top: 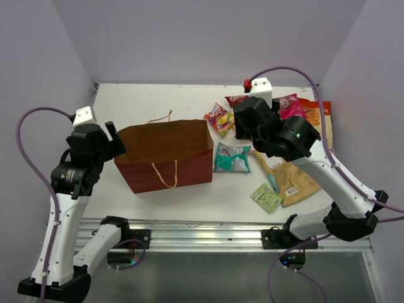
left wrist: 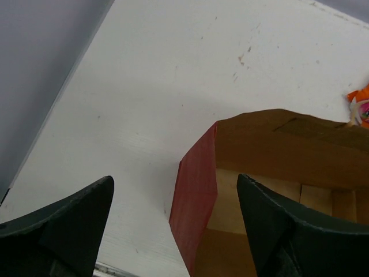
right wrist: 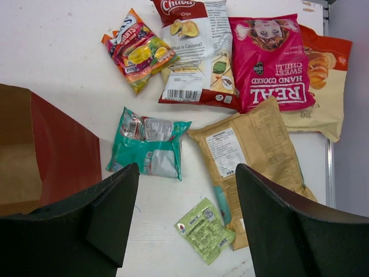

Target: Place the snacks into the paper bag

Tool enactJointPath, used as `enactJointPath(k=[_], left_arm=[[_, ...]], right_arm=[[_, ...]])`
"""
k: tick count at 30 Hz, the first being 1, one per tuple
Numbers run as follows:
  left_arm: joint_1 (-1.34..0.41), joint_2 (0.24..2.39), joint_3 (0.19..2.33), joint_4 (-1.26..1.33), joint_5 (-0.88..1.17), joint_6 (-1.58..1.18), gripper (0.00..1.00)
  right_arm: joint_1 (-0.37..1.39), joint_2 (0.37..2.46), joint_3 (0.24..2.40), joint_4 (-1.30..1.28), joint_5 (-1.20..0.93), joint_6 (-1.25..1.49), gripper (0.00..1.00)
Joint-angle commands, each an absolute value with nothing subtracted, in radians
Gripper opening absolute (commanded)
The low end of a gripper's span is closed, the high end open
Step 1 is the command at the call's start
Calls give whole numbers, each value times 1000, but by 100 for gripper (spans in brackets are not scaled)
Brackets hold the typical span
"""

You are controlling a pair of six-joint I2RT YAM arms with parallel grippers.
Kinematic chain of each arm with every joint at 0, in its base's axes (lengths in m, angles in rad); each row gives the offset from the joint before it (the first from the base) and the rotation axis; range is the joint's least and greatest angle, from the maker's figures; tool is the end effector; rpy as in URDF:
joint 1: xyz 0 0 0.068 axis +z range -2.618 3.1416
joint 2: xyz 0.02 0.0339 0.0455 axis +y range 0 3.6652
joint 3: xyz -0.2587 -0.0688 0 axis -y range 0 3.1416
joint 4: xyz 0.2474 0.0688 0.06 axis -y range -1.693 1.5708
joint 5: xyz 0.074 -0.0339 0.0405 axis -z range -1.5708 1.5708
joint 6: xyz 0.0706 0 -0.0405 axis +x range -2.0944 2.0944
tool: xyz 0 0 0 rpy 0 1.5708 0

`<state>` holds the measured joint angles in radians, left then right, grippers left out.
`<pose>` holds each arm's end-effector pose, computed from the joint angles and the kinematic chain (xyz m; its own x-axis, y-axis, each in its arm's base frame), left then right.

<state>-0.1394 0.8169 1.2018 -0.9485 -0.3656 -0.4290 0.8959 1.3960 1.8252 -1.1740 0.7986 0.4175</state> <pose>0.1699 0.0017 0.3758 -0.4106 -0.3347 -0.8482 -0.3742 0.9101 -0.1779 0.2055 0.1758 0.4422 -0.4746 -0.1403 -0.8690 -0.0254 0.9890 -0.1458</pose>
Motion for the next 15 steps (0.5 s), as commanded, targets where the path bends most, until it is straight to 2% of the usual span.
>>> enactJointPath(k=[1, 6, 12, 15], left_arm=[[-135, 842, 1123, -954, -336, -466, 87], [-135, 833, 1063, -878, -293, -466, 73], [-135, 859, 1058, -839, -258, -443, 46], [-135, 859, 1057, -824, -247, -434, 30]], right_arm=[[894, 1341, 1795, -1184, 828, 488, 73], [894, 1296, 1694, -1170, 813, 515, 73], [894, 1244, 1468, -1097, 675, 523, 70], [894, 1224, 1306, -1007, 620, 554, 74]])
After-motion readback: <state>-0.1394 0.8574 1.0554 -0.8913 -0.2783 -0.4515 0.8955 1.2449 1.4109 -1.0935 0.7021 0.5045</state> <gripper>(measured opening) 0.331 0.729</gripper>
